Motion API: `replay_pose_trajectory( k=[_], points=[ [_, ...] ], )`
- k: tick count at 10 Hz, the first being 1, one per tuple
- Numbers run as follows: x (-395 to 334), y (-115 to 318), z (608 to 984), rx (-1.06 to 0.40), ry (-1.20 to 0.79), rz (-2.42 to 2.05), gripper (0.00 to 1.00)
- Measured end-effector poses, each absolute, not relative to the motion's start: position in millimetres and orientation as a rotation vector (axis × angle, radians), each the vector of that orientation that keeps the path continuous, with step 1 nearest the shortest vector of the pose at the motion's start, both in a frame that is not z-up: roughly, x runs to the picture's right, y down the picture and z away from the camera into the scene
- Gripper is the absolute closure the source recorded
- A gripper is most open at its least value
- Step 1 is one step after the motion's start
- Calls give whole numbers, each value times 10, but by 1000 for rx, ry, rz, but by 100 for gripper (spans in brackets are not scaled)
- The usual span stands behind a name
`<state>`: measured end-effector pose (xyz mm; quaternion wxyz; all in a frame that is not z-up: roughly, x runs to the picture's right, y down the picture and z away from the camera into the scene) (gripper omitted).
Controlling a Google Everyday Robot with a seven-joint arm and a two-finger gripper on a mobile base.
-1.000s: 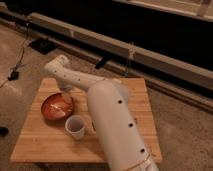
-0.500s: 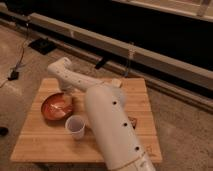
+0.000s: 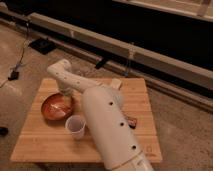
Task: Pick up the ceramic bowl
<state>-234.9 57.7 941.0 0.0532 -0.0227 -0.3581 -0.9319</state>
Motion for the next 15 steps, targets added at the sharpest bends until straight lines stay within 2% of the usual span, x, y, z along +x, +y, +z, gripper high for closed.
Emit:
replay_pose_trajectory(
  k=[2, 3, 7, 10, 15],
  points=[
    [-2347, 552, 9353, -68, -1098, -2836, 85],
    [-2358, 563, 9337, -68, -1104, -2845, 90],
    [-2384, 325, 9025, -41, -1096, -2897, 90],
    [-2426, 301, 8922, -27, -1104, -2932, 90],
    [-2471, 139, 8498, -2, -1119, -2993, 90]
  ],
)
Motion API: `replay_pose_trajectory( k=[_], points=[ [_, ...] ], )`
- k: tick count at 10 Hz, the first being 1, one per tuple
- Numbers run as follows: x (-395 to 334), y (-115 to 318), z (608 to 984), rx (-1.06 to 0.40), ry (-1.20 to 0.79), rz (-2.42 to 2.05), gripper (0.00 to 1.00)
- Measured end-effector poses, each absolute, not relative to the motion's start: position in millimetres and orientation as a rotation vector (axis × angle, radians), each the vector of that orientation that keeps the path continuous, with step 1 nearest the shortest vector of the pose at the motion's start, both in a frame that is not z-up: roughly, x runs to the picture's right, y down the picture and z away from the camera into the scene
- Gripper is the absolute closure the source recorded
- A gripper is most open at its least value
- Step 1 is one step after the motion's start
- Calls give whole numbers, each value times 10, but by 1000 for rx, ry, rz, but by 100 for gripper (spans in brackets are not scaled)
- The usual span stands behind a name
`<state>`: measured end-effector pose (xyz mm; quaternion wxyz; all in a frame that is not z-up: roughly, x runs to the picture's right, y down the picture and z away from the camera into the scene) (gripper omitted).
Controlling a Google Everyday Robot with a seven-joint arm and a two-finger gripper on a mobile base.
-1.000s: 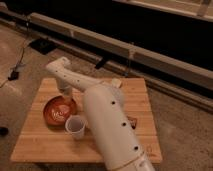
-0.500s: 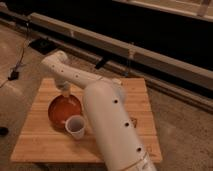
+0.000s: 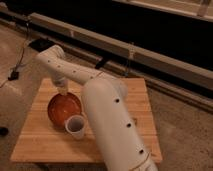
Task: Pick up the ceramic bowl
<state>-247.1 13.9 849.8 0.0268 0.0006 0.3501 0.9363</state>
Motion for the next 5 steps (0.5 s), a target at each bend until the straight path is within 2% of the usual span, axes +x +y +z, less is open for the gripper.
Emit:
replay_pose_trajectory(
  k=[5],
  points=[
    [-2512, 4, 8296, 13, 1076, 2879, 90]
  ],
)
